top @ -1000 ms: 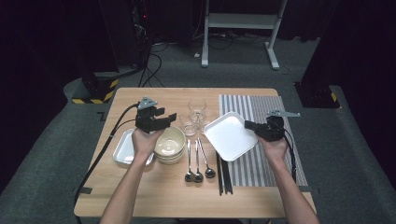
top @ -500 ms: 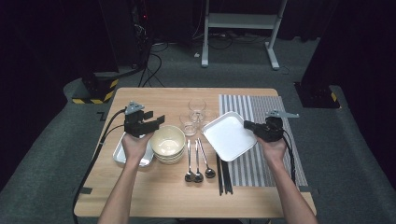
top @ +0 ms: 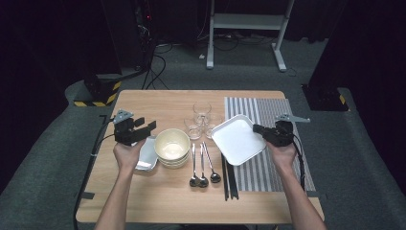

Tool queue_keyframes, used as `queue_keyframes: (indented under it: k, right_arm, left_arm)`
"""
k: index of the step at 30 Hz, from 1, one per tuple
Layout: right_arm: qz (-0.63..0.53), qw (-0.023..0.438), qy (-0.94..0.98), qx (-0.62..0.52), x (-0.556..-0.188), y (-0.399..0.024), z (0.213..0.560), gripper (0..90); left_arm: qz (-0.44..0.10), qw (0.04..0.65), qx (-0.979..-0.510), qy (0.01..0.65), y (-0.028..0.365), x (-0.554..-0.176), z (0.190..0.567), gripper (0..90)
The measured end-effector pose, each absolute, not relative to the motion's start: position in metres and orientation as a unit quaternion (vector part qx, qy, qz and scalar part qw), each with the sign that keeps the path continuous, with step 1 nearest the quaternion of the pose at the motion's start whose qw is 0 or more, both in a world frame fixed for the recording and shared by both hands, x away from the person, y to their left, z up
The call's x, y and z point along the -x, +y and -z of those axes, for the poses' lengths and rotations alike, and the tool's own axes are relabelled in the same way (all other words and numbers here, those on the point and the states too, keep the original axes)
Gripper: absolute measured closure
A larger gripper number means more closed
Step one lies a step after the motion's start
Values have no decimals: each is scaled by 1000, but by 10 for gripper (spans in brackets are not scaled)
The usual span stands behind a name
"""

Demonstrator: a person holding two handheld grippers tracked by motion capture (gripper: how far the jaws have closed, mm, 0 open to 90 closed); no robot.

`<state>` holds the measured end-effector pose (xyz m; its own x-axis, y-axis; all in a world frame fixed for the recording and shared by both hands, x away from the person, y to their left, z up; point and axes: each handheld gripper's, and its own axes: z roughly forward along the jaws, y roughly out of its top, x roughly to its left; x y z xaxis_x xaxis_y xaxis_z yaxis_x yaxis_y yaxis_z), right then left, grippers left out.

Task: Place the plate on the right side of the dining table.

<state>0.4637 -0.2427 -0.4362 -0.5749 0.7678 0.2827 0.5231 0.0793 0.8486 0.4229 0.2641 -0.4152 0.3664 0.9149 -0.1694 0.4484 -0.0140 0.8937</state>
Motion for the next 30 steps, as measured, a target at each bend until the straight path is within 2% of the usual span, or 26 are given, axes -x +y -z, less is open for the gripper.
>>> queue_keyframes:
  k: [30]
  right_arm:
    - [-515, 134, 706, -468, -460, -261, 437, 886]
  left_arm:
    - [-272, 441, -632, 576, 317, -390, 456, 386]
